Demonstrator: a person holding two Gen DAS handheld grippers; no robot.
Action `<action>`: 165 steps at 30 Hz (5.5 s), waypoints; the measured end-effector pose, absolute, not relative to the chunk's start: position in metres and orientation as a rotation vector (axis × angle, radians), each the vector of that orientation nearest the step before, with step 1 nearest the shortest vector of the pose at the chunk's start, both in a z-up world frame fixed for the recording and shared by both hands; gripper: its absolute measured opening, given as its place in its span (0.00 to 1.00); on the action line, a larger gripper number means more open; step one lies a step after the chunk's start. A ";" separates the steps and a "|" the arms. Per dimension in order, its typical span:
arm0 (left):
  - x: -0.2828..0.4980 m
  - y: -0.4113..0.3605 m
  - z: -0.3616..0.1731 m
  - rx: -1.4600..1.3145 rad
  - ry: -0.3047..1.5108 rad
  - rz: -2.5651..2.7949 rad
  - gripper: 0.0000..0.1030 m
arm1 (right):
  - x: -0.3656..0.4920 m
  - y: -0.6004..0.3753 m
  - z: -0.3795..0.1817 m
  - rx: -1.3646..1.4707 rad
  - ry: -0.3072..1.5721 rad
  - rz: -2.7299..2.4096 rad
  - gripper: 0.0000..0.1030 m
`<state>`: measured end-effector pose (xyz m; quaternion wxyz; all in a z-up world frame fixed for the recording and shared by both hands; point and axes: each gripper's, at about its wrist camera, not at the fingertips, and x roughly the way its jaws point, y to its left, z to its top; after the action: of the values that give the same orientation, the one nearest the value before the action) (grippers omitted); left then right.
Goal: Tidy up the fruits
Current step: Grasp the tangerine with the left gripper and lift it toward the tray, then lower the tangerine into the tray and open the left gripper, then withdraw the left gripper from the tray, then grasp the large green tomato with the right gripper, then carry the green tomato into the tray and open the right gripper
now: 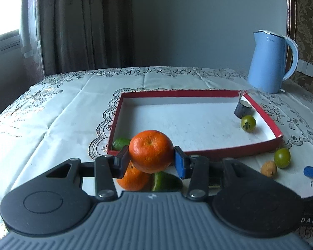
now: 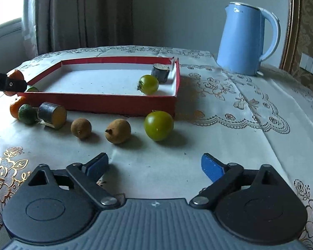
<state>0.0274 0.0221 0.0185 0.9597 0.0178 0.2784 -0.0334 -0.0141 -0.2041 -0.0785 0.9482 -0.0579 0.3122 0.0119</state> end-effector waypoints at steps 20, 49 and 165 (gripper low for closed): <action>0.104 0.018 0.027 0.038 0.530 -0.036 0.40 | -0.012 -0.208 -0.079 -0.080 0.651 0.035 0.99; 0.151 0.012 0.010 0.114 0.573 0.049 0.88 | -0.012 -0.208 -0.079 -0.079 0.651 0.035 1.00; 0.018 0.031 -0.037 0.002 0.673 0.031 1.00 | 0.012 -0.204 -0.051 -0.116 0.525 -0.029 0.33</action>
<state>0.0182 0.0312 -0.0368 0.9438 0.0010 0.3300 0.0154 0.0124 -0.2043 -0.0515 0.9640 -0.0572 0.2593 -0.0141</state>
